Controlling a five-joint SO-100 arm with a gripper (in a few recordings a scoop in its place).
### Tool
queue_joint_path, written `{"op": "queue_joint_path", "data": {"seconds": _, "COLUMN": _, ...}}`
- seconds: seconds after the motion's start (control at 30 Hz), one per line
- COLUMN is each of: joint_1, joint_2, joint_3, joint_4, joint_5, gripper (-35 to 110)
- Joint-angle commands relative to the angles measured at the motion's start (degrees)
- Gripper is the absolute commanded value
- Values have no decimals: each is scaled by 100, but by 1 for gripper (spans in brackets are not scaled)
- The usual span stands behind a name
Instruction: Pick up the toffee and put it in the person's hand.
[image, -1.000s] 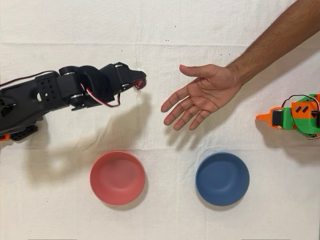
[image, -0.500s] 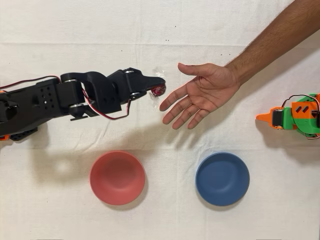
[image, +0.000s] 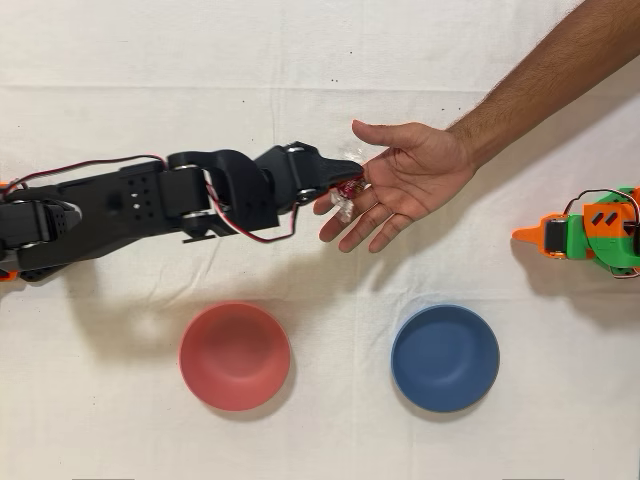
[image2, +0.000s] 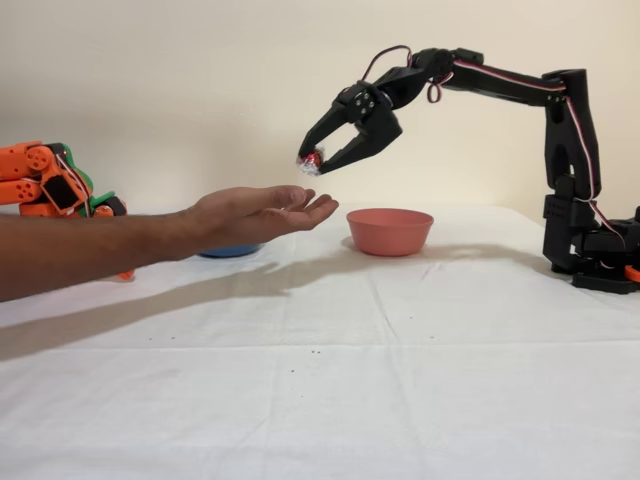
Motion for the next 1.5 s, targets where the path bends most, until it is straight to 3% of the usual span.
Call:
{"op": "queue_joint_path", "data": {"seconds": 0.0, "joint_1": -18, "joint_2": 9, "joint_3": -677, "joint_4": -202, "joint_5": -246, "gripper": 6}}
{"op": "queue_joint_path", "data": {"seconds": 0.5, "joint_1": -44, "joint_2": -554, "joint_3": -765, "joint_4": -545, "joint_5": -624, "gripper": 7}}
{"op": "queue_joint_path", "data": {"seconds": 0.83, "joint_1": -35, "joint_2": -475, "joint_3": -747, "joint_4": -510, "joint_5": -396, "gripper": 16}}
{"op": "queue_joint_path", "data": {"seconds": 1.23, "joint_1": -9, "joint_2": 149, "joint_3": -114, "joint_4": -448, "joint_5": -299, "gripper": 17}}
{"op": "queue_joint_path", "data": {"seconds": 1.47, "joint_1": 272, "joint_2": 1397, "joint_3": 879, "joint_4": -334, "joint_5": 114, "gripper": 8}}
